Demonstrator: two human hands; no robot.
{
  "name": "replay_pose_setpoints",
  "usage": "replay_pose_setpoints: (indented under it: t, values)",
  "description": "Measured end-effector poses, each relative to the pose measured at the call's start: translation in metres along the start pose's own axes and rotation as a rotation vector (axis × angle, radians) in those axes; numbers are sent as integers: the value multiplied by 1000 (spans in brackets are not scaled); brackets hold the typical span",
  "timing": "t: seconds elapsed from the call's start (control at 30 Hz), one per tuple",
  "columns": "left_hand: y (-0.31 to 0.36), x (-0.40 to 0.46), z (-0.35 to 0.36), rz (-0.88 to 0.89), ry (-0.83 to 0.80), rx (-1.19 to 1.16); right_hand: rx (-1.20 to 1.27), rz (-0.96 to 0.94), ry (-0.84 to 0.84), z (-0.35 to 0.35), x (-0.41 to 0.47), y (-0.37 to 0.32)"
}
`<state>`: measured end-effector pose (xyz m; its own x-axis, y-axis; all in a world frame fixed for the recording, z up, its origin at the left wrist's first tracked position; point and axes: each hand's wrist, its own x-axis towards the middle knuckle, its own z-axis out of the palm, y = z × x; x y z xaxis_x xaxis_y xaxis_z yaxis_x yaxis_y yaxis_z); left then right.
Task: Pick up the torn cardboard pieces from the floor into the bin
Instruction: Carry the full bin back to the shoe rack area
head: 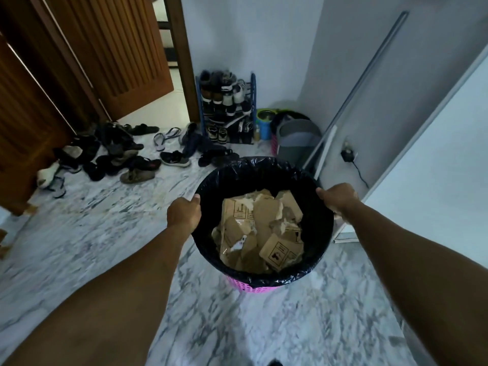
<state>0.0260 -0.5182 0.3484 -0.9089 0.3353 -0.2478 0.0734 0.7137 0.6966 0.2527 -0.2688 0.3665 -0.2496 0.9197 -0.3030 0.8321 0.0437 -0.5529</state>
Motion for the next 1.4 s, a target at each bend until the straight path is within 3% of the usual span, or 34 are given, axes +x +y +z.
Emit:
replay_pose_setpoints:
  t: [0.13, 0.77, 1.07, 1.4]
  values:
    - [39, 29, 44, -17, -35, -10, 121, 60, -69, -19, 62, -1]
    - [135, 230, 270, -118, -325, 128, -50, 200, -181, 14, 375, 27]
    - [156, 283, 390, -207, -436, 212, -267, 72, -186, 44, 489, 83]
    - [114, 324, 535, -179, -471, 308, -367, -39, -256, 102, 596, 176]
